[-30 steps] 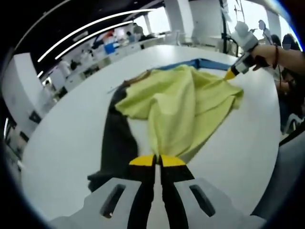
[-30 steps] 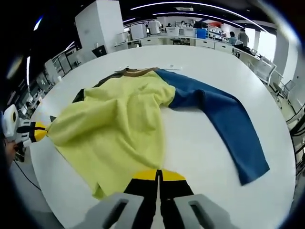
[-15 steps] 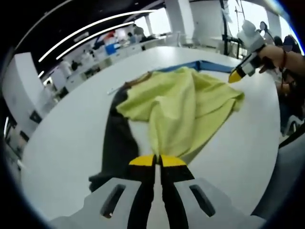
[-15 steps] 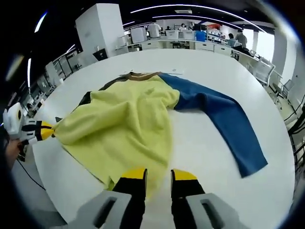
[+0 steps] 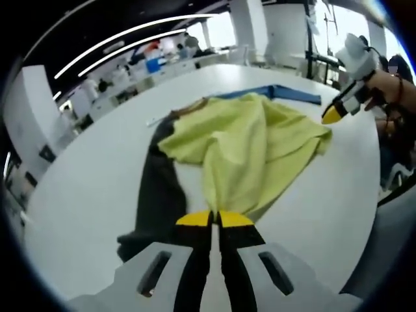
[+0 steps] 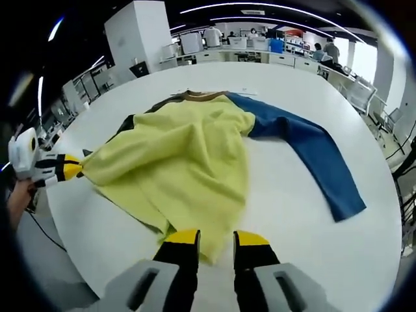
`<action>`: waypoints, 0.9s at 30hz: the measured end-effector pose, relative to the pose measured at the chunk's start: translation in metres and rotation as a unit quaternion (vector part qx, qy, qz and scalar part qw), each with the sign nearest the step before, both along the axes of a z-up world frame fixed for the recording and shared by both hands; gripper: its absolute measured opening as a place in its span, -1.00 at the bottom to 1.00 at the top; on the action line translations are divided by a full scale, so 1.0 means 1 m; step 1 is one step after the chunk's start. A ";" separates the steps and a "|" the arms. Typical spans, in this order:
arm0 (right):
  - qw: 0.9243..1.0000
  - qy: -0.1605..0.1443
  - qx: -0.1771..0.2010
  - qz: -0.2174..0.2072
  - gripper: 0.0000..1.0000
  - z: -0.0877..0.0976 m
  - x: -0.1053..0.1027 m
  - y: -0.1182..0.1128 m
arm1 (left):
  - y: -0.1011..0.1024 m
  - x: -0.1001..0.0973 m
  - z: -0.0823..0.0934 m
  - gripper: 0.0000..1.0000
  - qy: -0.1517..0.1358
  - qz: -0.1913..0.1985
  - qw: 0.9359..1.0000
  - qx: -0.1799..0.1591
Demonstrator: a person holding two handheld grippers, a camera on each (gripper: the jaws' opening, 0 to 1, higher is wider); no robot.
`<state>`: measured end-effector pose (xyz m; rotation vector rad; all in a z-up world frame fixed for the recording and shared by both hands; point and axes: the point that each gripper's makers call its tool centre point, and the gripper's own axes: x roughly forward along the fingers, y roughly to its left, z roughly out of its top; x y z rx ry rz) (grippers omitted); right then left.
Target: Fold the garment on the visible template until the final outline fits inside the template.
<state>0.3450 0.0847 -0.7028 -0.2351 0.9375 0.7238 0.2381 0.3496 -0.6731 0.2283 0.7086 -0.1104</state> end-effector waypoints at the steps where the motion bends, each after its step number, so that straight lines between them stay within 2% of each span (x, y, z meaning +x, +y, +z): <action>1: 1.000 0.001 -0.001 -0.001 -0.67 0.000 -0.001 0.000 | 0.000 0.000 0.000 -1.00 0.000 0.001 1.000 -0.001; 12: 0.999 0.021 -0.006 -0.042 -0.71 -0.012 -0.006 -0.007 | 0.000 0.000 -0.001 -1.00 0.002 0.001 1.000 -0.005; 20: 0.999 0.031 -0.012 -0.043 -0.86 -0.018 -0.013 -0.005 | 0.000 -0.001 -0.002 -1.00 0.002 0.002 1.000 -0.005; 23: 0.999 0.028 -0.020 -0.036 -0.98 -0.018 -0.013 -0.007 | 0.001 -0.001 -0.002 -1.00 0.003 0.002 1.000 -0.005; 27: 0.999 0.029 -0.020 -0.033 -1.00 -0.019 -0.013 -0.009 | 0.002 0.000 -0.003 -1.00 0.004 0.004 1.000 -0.005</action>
